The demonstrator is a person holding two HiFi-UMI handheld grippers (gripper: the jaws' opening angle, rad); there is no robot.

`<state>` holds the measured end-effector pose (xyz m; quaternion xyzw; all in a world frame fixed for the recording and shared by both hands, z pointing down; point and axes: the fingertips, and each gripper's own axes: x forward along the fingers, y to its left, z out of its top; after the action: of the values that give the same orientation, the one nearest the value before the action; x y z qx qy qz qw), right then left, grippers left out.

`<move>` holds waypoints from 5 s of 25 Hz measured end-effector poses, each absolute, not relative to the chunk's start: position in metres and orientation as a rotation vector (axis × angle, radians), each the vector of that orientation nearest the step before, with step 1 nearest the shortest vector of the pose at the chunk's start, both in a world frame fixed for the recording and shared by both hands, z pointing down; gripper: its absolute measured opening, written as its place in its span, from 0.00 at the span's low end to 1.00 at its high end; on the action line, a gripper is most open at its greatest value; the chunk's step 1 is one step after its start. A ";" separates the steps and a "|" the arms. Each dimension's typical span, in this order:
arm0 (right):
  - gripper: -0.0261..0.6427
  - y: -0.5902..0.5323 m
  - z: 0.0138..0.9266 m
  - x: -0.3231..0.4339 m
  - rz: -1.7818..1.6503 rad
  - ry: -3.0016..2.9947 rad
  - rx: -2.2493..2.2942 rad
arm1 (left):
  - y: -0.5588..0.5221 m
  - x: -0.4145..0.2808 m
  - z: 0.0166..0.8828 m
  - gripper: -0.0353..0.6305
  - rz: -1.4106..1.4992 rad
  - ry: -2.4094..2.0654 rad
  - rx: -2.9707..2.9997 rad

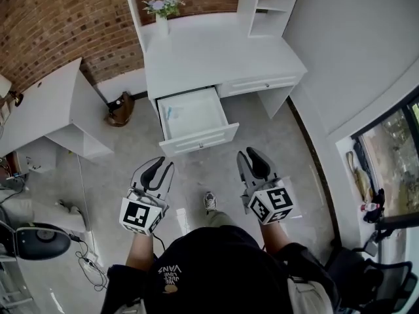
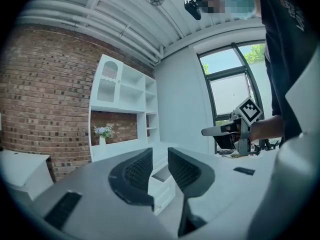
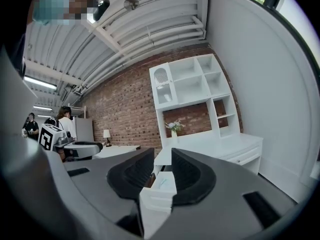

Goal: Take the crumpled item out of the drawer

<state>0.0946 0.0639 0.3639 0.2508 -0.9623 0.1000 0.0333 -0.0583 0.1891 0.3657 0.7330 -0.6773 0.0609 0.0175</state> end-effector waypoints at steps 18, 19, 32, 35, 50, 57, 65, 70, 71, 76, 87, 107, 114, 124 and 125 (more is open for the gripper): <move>0.22 -0.079 0.397 0.039 0.386 -2.929 0.655 | 0.042 -0.119 0.406 0.25 0.444 -2.064 2.166; 0.22 -0.083 0.399 0.035 0.391 -2.923 0.659 | 0.036 -0.125 0.410 0.25 0.461 -2.053 2.167; 0.23 -0.127 0.414 -0.017 0.441 -2.824 0.874 | -0.070 -0.197 0.468 0.26 0.708 -1.721 2.372; 0.23 -0.134 0.416 -0.029 0.444 -2.798 0.942 | -0.090 -0.209 0.488 0.27 0.778 -1.620 2.427; 0.23 -0.155 0.455 -0.088 0.544 -2.642 1.124 | -0.134 -0.237 0.634 0.27 1.125 -1.083 2.521; 0.23 -0.164 0.475 -0.092 0.590 -2.583 1.176 | -0.142 -0.245 0.710 0.30 1.308 -0.987 2.410; 0.23 -0.171 0.497 -0.094 0.622 -2.576 1.199 | -0.143 -0.267 0.780 0.33 1.596 -0.848 2.279; 0.23 -0.174 0.506 -0.092 0.645 -2.559 1.235 | -0.140 -0.271 0.811 0.33 1.725 -0.716 2.239; 0.23 -0.175 0.507 -0.091 0.650 -2.557 1.243 | -0.140 -0.272 0.816 0.33 1.745 -0.696 2.230; 0.23 -0.173 0.514 -0.088 0.669 -2.538 1.275 | -0.144 -0.275 0.832 0.33 1.834 -0.604 2.220; 0.23 -0.167 0.524 -0.079 0.685 -2.517 1.298 | -0.141 -0.269 0.854 0.33 1.897 -0.504 2.194; 0.23 -0.166 0.515 -0.082 0.662 -2.540 1.284 | -0.155 -0.263 0.825 0.12 1.723 -0.725 2.297; 0.23 -0.163 0.500 -0.069 0.640 -2.574 1.260 | -0.160 -0.238 0.773 0.11 1.559 -0.874 2.369; 0.23 -0.159 0.466 -0.035 0.559 -2.659 1.150 | -0.163 -0.196 0.668 0.11 1.307 -1.185 2.445; 0.23 -0.158 0.462 -0.032 0.550 -2.670 1.139 | -0.162 -0.191 0.656 0.11 1.279 -1.219 2.453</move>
<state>-0.0316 -0.1578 0.4616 0.3838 -0.8997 0.1854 0.0937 -0.1911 -0.1623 0.6565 0.8100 -0.4026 0.4222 0.0594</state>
